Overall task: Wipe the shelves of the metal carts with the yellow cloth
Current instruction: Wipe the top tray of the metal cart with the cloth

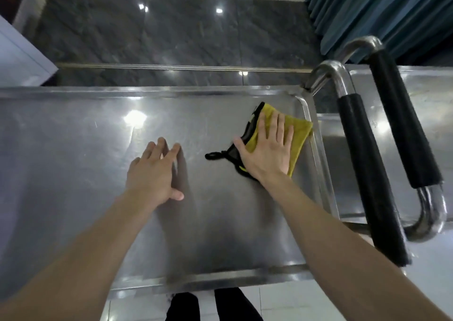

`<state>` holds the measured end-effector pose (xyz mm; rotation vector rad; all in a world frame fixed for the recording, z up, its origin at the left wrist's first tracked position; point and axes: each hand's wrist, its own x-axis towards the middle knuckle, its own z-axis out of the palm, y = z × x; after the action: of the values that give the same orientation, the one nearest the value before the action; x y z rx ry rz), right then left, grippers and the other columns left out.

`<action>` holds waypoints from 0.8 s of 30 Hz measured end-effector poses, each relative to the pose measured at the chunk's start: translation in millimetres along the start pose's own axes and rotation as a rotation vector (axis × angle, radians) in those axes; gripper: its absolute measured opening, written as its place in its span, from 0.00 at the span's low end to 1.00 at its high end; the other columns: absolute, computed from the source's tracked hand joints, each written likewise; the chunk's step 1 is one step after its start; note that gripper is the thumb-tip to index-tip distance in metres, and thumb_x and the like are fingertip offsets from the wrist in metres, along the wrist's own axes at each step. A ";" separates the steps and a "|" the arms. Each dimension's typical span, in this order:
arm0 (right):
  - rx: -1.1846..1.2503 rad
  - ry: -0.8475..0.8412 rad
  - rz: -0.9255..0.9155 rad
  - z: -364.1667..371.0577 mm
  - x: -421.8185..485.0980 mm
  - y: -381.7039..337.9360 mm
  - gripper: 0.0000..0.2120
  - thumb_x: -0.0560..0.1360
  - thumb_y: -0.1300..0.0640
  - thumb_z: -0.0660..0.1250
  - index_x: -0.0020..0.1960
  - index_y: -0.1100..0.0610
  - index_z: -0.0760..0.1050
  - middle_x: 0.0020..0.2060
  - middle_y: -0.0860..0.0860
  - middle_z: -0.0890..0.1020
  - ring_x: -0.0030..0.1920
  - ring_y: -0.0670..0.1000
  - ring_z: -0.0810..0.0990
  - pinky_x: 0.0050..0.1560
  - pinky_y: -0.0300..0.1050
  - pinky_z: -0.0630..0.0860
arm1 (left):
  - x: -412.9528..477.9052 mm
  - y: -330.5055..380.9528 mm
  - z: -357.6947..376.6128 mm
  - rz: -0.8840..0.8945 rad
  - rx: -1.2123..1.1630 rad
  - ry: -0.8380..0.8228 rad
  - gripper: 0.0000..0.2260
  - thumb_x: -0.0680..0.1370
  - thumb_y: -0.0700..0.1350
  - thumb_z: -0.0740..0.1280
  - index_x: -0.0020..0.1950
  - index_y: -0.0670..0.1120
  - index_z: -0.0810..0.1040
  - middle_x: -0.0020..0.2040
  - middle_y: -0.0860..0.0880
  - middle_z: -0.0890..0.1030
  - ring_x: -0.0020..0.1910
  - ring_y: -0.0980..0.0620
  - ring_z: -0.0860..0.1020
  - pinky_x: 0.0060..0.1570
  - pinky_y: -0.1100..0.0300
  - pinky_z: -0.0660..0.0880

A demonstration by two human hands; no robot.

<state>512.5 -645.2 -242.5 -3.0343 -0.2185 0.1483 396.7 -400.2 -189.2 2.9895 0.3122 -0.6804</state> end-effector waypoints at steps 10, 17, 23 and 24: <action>-0.024 -0.009 -0.356 3.3 40.2 -20.7 0.40 0.80 0.26 0.49 0.87 0.42 0.51 0.87 0.52 0.48 0.87 0.55 0.43 0.84 0.63 0.42 | -2.0 -0.2 -5.9 -0.020 -0.064 -0.043 0.64 0.62 0.67 0.85 0.87 0.60 0.48 0.88 0.49 0.46 0.87 0.46 0.49 0.79 0.44 0.67; -0.060 0.029 -0.005 -9.6 46.1 9.4 0.42 0.80 0.27 0.47 0.88 0.49 0.51 0.87 0.58 0.50 0.87 0.58 0.44 0.83 0.66 0.43 | -2.8 0.1 -4.1 -0.019 -0.041 -0.007 0.64 0.59 0.69 0.84 0.86 0.61 0.50 0.85 0.51 0.51 0.85 0.47 0.58 0.72 0.46 0.74; -0.014 -0.084 -0.460 7.6 33.3 -97.5 0.38 0.81 0.30 0.48 0.87 0.46 0.53 0.87 0.55 0.47 0.87 0.56 0.42 0.83 0.63 0.42 | -3.8 0.9 -6.2 -0.015 -0.060 -0.015 0.64 0.62 0.68 0.84 0.87 0.60 0.48 0.85 0.52 0.49 0.85 0.48 0.55 0.72 0.47 0.74; -0.010 -0.053 -0.459 7.2 34.7 -77.5 0.38 0.81 0.30 0.50 0.87 0.45 0.56 0.87 0.55 0.50 0.87 0.55 0.45 0.84 0.62 0.43 | -4.7 2.4 -8.8 -0.013 -0.065 -0.020 0.63 0.62 0.68 0.84 0.87 0.60 0.49 0.85 0.52 0.49 0.85 0.48 0.55 0.72 0.46 0.74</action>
<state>535.2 -563.0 -244.8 -2.8958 -0.9058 0.1888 396.7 -402.5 -179.2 2.9202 0.3465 -0.6876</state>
